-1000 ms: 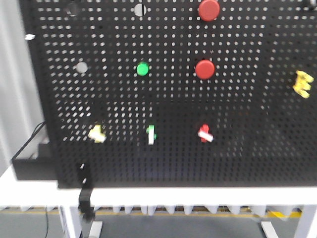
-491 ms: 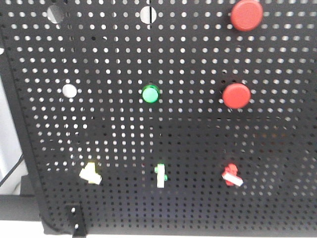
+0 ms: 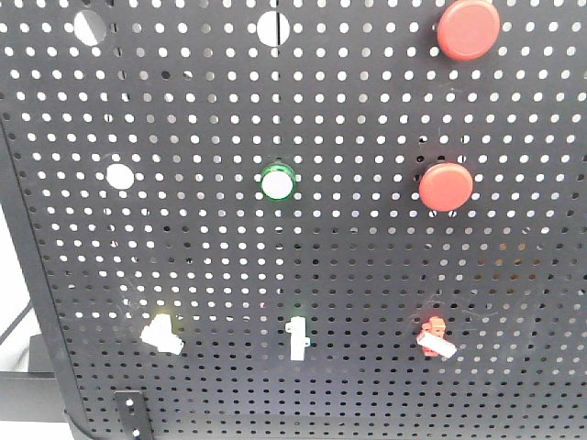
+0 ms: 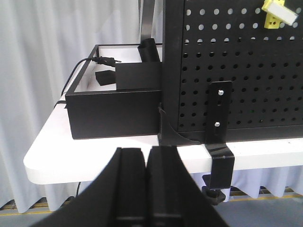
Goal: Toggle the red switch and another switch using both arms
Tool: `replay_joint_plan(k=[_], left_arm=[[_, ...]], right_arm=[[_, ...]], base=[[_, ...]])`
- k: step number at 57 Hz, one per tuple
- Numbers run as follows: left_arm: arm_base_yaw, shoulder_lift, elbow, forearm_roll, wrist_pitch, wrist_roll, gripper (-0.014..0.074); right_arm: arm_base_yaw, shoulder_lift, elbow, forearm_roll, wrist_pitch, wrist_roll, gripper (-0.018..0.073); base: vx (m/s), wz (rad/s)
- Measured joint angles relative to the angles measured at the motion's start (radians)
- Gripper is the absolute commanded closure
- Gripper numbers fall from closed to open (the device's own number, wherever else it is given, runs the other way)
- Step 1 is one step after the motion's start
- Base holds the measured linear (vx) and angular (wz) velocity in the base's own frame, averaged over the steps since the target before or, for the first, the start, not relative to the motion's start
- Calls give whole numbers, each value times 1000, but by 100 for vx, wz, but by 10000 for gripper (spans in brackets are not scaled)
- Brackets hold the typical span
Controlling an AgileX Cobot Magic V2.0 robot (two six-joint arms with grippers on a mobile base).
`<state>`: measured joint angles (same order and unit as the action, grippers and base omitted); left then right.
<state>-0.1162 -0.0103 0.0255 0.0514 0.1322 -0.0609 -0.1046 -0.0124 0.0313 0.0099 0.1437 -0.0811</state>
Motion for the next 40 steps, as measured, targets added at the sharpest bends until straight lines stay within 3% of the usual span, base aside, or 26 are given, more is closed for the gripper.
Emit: replay_joint_plan(k=[26,34,40], left_arm=[[0,0,0,1,-11,1,594],[0,0,0,12,-111,2,594],[0,0,0,12,-174,2,594]], right_arm=[[0,0,0,0,-54,0,565],[0,0,0,0,-171,27,565],[0,0,-50,-1,-175,90,565]], base=[[0,0],[0,0],[0,0]])
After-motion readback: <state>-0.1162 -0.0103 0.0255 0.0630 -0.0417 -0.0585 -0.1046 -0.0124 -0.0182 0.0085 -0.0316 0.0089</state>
